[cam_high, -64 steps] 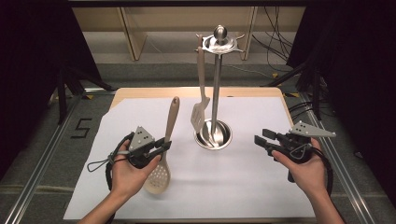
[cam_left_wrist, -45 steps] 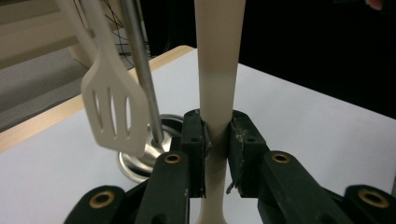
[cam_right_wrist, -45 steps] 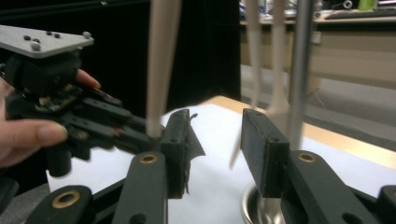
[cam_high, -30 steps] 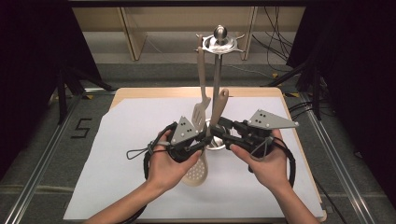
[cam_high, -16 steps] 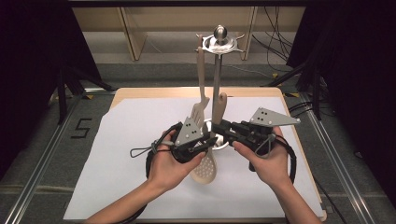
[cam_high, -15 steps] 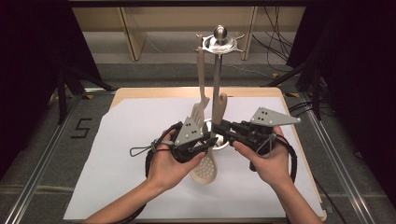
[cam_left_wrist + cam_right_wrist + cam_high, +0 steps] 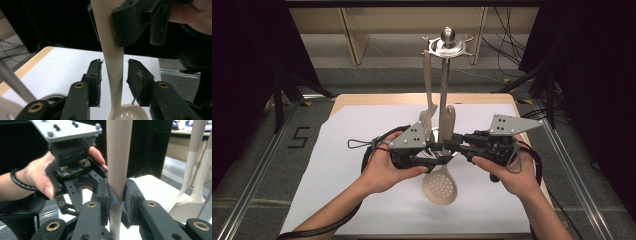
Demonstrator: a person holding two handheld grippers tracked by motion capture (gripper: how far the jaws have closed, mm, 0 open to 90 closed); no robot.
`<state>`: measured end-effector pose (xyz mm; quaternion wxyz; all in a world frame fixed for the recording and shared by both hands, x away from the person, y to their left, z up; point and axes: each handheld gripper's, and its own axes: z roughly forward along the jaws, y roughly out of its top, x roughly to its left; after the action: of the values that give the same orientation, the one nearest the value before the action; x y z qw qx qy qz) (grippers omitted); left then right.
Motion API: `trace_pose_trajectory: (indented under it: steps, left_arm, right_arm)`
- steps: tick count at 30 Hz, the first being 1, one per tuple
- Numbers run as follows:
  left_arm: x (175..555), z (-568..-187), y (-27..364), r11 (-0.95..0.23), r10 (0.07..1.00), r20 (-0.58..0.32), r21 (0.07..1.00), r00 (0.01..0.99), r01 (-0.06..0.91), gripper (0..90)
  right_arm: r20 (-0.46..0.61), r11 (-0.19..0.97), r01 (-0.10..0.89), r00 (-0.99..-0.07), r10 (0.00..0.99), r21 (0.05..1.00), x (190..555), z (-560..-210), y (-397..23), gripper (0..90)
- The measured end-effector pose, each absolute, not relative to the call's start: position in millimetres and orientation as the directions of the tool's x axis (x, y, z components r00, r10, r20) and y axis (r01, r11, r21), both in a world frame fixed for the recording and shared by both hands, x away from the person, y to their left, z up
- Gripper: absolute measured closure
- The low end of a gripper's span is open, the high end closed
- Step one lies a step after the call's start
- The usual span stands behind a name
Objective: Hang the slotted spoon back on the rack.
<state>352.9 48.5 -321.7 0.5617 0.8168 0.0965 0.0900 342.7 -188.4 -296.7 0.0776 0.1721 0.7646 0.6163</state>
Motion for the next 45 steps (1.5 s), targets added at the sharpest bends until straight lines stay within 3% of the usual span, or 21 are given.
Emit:
trace_pose_trajectory:
  steps: [8,16,19,23,30,35,40,45]
  left_arm:
    - [355.9,-322.4,49.7,-0.322,0.235,-0.001,0.944,0.972,0.079,75.4]
    - [354.2,-320.4,50.5,-0.289,0.265,-0.057,0.948,0.963,0.135,77.3]
    - [354.6,-320.7,48.9,-0.325,0.308,-0.039,0.935,0.951,0.143,77.5]
    - [358.1,-322.5,49.3,-0.329,0.355,-0.048,0.928,0.934,0.173,77.6]
    - [362.0,-318.9,52.4,-0.309,0.4,-0.053,0.932,0.915,0.189,77.7]
    - [364.1,-314.5,53.6,-0.304,0.41,-0.046,0.935,0.911,0.184,77.7]
    - [366.6,-311.3,52.5,-0.298,0.417,-0.039,0.938,0.908,0.177,77.7]
    - [370.7,-306.1,50.7,-0.295,0.418,-0.033,0.94,0.908,0.17,77.7]
  right_arm:
    - [0.103,0.137,0.16,-0.931,0.35,0.978,344.3,-297.0,-194.1,77.1]
    - [0.111,0.107,0.156,-0.934,0.34,0.982,343.9,-296.5,-195.9,76.9]
    - [0.167,0.055,0.198,-0.922,0.35,0.979,345.7,-298.0,-197.6,71.8]
    - [0.13,0.055,0.167,-0.902,0.411,0.984,346.3,-299.9,-202.2,64.8]
    - [0.174,-0.009,0.195,-0.855,0.489,0.981,344.5,-301.0,-221.7,51.9]
    - [0.198,-0.021,0.231,-0.781,0.592,0.973,346.6,-310.5,-242.5,52.1]
    - [0.132,0.03,0.213,-0.702,0.7,0.977,349.4,-321.6,-252.9,52.9]
    - [0.129,0.051,0.236,-0.685,0.717,0.97,349.9,-329.8,-254.9,52.9]
